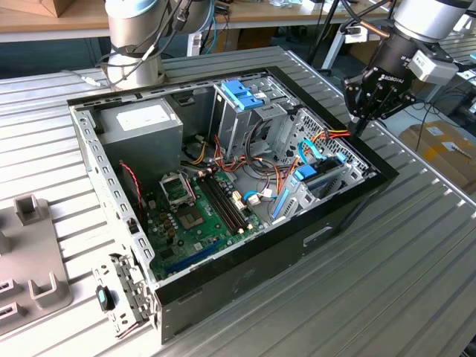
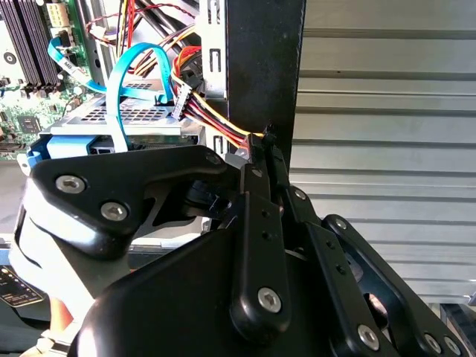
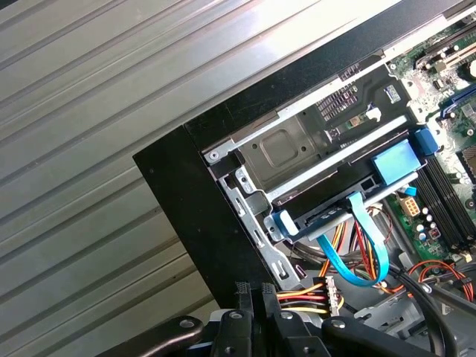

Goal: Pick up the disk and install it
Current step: 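Insert the second disk wire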

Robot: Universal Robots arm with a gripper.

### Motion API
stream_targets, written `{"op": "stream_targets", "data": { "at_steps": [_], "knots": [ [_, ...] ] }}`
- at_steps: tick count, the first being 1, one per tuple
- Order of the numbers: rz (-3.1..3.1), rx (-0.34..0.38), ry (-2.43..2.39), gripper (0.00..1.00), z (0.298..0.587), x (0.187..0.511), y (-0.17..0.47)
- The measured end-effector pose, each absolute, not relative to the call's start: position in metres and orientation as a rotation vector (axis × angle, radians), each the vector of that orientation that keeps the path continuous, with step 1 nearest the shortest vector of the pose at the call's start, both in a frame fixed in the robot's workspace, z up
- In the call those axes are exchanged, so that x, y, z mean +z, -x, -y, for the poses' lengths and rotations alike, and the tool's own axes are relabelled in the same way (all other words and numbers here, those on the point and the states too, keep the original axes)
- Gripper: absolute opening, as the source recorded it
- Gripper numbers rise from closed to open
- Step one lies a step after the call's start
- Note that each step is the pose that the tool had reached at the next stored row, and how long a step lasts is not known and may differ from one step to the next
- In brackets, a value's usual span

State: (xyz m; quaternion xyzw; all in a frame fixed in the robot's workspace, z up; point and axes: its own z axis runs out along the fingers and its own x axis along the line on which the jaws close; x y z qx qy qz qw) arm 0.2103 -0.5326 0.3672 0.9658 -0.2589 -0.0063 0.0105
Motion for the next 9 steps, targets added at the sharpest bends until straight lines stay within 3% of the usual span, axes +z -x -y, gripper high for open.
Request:
{"op": "stream_targets", "data": {
  "at_steps": [2,9],
  "knots": [
    [0.808,-0.02,-3.014,0.24,0.5326,0.3672,-0.2103],
    [0.808,-0.02,-3.014,0.24,0.5277,0.3672,-0.2103]
  ]
}}
